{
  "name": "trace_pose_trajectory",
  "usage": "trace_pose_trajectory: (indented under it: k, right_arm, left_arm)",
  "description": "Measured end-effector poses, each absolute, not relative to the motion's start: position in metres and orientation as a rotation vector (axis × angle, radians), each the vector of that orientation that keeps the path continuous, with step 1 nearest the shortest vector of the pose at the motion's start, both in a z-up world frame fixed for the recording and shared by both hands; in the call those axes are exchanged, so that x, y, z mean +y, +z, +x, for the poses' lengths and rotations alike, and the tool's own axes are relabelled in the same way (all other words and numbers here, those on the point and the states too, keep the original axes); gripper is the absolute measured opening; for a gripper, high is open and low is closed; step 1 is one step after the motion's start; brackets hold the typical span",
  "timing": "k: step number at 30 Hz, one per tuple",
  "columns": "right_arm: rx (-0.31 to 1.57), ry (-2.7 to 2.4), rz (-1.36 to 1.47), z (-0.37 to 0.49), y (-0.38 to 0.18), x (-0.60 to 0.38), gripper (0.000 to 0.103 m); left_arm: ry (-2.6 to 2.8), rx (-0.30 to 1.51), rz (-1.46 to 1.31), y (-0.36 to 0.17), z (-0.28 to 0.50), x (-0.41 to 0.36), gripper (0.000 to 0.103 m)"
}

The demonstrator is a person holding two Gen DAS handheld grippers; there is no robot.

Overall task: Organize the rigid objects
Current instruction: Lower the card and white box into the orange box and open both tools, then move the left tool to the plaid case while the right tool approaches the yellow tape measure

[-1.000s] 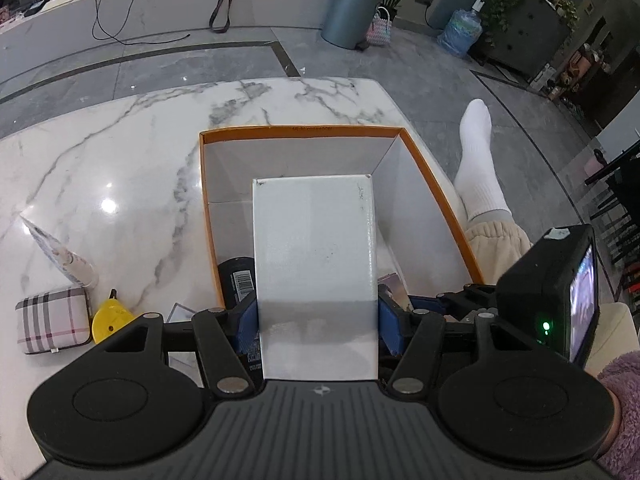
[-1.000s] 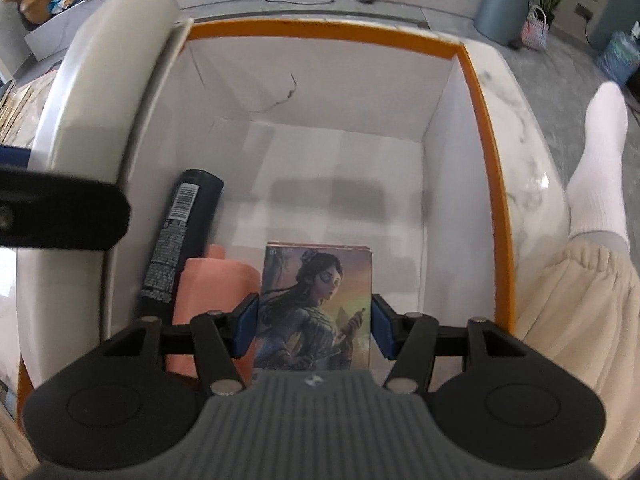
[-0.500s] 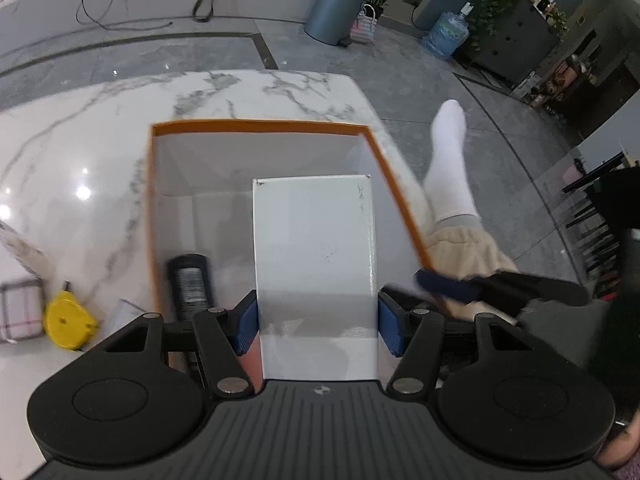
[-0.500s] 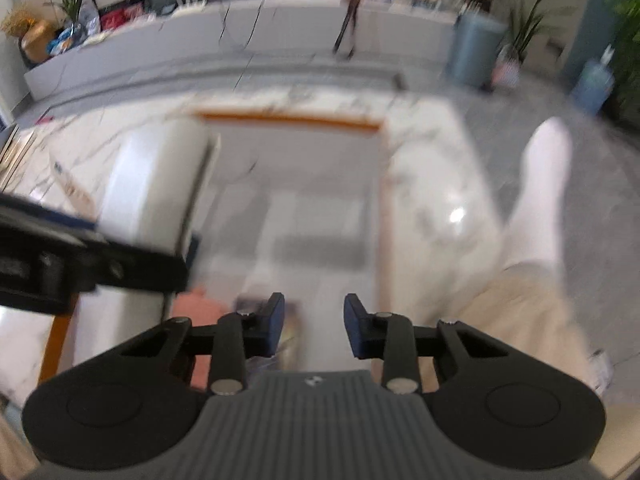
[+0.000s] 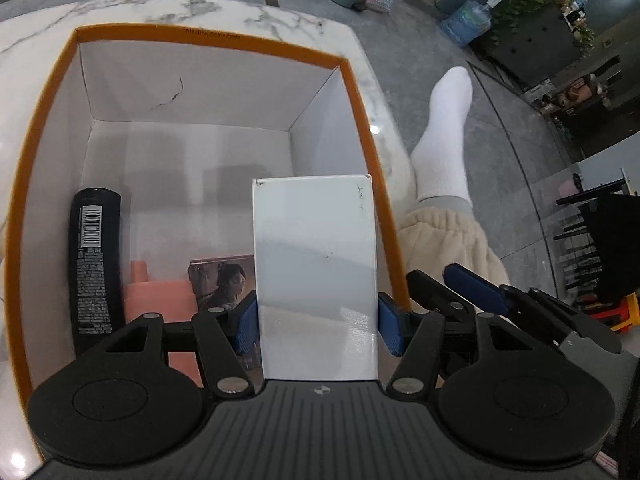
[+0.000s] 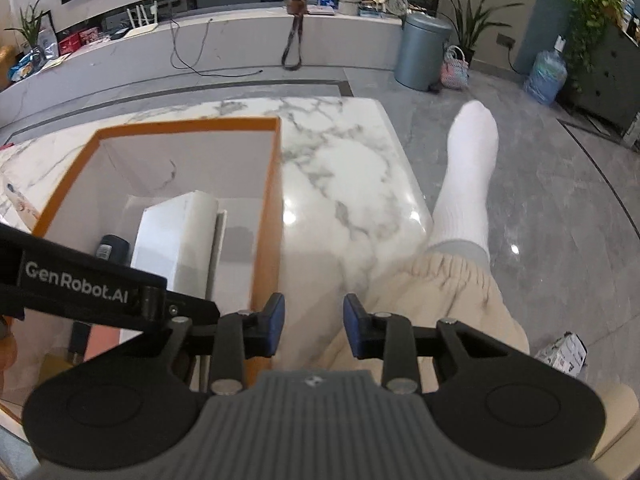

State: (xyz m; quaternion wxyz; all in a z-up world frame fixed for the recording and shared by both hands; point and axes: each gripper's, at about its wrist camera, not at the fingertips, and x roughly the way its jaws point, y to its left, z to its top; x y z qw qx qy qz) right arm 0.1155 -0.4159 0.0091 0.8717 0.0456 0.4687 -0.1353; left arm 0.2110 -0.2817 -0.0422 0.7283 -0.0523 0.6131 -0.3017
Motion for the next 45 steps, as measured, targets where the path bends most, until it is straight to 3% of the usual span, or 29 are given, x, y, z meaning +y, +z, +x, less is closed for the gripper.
trace_pose_trajectory:
  k: [11, 22, 24, 33, 45]
  right_arm:
    - [1.007, -0.262, 0.112, 0.104, 0.001, -0.421, 0.032]
    - [0.964, -0.254, 0.026, 0.103, 0.017, -0.396, 0.030]
    - [0.950, -0.259, -0.001, 0.103, 0.021, -0.390, 0.024]
    - [0.873, -0.141, -0.038, 0.109, 0.042, -0.340, 0.026]
    - [0.867, 0.185, -0.094, 0.134, 0.048, -0.229, 0.026]
  left_arm:
    - [-0.655, 1.479, -0.143, -0.062, 0.217, -0.283, 0.069]
    - [-0.742, 1.378, -0.078, -0.018, 0.208, -0.255, 0.064]
    - [-0.748, 1.342, -0.048, -0.004, 0.206, -0.243, 0.063]
    - [-0.712, 1.186, 0.057, 0.054, 0.196, -0.163, 0.061]
    - [-0.569, 1.148, 0.064, 0.064, 0.202, -0.050, 0.058]
